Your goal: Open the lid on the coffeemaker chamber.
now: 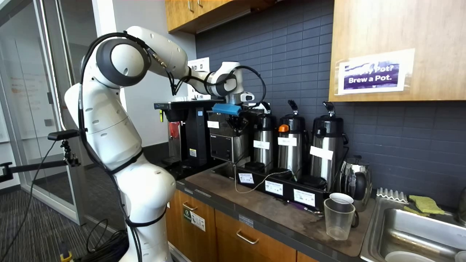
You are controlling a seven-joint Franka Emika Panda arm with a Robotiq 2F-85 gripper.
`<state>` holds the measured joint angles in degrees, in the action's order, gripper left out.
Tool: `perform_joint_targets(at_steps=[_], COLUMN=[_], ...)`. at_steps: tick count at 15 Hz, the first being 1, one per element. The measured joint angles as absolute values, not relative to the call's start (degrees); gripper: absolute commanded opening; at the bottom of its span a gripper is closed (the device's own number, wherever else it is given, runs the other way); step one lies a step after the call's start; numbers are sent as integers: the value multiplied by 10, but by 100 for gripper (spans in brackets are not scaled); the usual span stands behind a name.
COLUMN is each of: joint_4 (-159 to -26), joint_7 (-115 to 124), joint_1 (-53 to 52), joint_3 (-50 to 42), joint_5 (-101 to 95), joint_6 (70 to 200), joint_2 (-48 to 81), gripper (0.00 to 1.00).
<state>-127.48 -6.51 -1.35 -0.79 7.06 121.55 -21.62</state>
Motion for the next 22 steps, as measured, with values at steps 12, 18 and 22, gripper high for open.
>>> perform_joint_targets(at_steps=[12, 18, 22], joint_4=[-1174, -1138, -1123], joint_7=[-110, -134, -153], joint_1=[-30, -30, -29], joint_3=[-8, -18, -29], joint_5=[96, 160, 197], joint_6=[1227, 1222, 1220], joint_2=[-152, -133, -126], gripper=[0, 0, 0])
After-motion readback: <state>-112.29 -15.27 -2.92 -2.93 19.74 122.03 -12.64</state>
